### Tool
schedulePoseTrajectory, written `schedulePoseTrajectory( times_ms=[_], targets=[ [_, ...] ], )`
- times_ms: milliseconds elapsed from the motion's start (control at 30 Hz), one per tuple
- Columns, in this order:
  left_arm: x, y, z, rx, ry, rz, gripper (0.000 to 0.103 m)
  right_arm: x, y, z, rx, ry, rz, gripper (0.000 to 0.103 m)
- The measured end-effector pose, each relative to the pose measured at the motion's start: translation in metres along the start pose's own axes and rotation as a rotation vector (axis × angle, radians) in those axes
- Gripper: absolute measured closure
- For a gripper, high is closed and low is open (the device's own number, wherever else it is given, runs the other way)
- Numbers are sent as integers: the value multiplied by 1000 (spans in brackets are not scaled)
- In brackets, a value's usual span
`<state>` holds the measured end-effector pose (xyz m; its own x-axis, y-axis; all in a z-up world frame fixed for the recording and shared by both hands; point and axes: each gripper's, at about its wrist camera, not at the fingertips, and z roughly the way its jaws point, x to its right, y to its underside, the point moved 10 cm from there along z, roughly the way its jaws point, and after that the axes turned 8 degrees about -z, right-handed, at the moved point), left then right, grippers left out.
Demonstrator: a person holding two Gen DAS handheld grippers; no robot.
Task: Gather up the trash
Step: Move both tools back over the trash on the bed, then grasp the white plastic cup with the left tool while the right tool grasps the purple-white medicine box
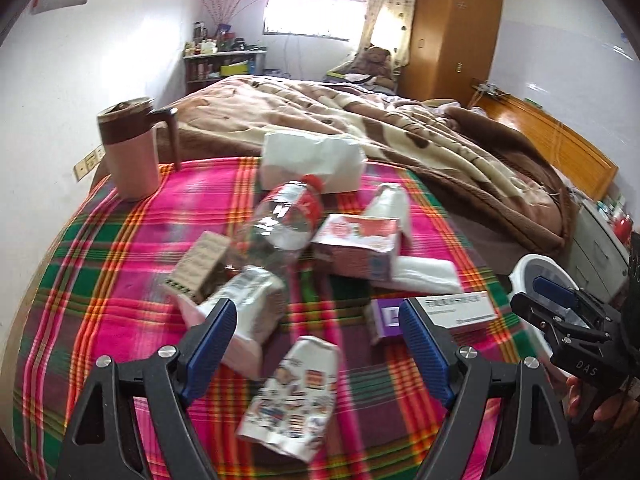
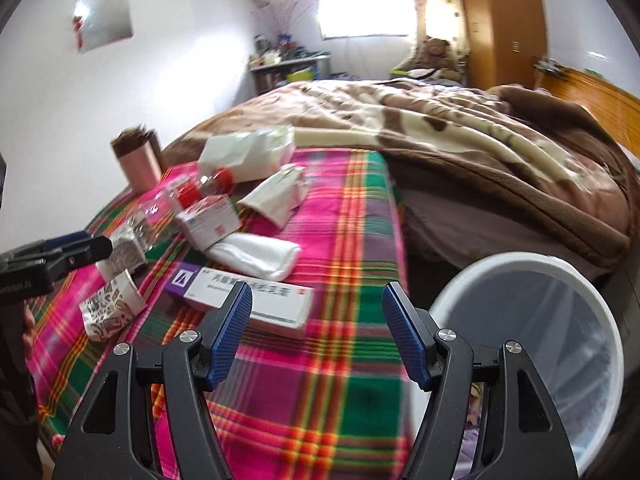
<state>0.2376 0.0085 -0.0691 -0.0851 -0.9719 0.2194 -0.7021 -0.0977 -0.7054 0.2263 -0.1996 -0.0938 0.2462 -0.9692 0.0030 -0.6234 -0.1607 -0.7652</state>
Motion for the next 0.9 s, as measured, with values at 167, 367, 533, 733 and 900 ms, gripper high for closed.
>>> schedulePoseTrajectory(
  times_ms=[167,367,533,733,900],
  targets=[
    [-23,-1,12,-22,-18,-14,18,-26,-9,19,-18,-54,-117,34],
    [-38,2,25,-58,-16,-13,18,-39,-8,42,-70,-122,-146,34],
    [-41,5,34,-76,6,-19,18,-47,0,47,-115,-170,-151,34],
    [-44,6,46,-106,42,-23,18,-66,23,38,-192,-191,-249,34],
    [-39,5,50,-121,70,-6,18,-73,27,33,-213,-207,-236,34]
  ],
)
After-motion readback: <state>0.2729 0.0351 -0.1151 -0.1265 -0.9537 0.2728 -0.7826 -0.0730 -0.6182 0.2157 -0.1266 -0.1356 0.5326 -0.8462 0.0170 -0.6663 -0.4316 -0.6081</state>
